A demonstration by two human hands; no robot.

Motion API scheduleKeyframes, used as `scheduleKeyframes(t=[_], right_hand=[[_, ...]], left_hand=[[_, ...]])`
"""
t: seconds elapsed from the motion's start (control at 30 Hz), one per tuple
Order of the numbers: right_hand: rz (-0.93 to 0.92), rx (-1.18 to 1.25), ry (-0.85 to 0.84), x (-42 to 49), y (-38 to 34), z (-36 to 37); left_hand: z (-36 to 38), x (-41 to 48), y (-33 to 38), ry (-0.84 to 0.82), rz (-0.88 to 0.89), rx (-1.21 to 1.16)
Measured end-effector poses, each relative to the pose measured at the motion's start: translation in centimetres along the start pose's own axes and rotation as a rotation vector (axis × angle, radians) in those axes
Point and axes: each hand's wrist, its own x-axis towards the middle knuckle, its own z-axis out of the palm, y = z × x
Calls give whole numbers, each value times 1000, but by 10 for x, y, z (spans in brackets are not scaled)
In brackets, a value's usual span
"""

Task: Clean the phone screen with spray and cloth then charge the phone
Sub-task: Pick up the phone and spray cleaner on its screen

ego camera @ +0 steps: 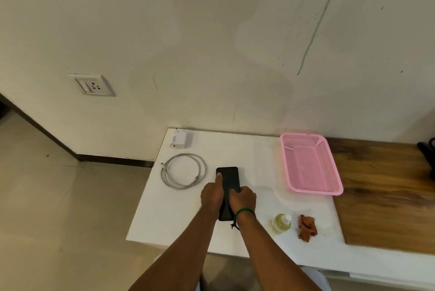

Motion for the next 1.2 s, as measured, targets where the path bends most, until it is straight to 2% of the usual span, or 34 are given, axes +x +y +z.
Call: scheduleKeyframes(t=[0.13, 0.33, 0.5, 0.6, 0.83, 1.03, 1.2], right_hand=[[-104, 100, 10, -7, -3, -6], [-267, 162, 17, -28, -19, -21], [-397, 259, -9, -56, -32, -42], [-433, 295, -43, -72, -35, -55], [-418, 366, -123, -105, -25, -71], [-423, 325, -75, -124, -6, -82], [-414, 343, -96, -134, 14, -89]], left_hand=[[-7, -6, -3, -29, -3, -244], [-24, -27, 6, -114, 111, -489], [-43, -56, 18, -337, 217, -557], [-55, -72, 23, -406, 257, -546], [-60, -106, 22, -559, 184, -613], [-65, -121, 3, -723, 97, -781], [-62, -128, -14, -812, 40, -824]])
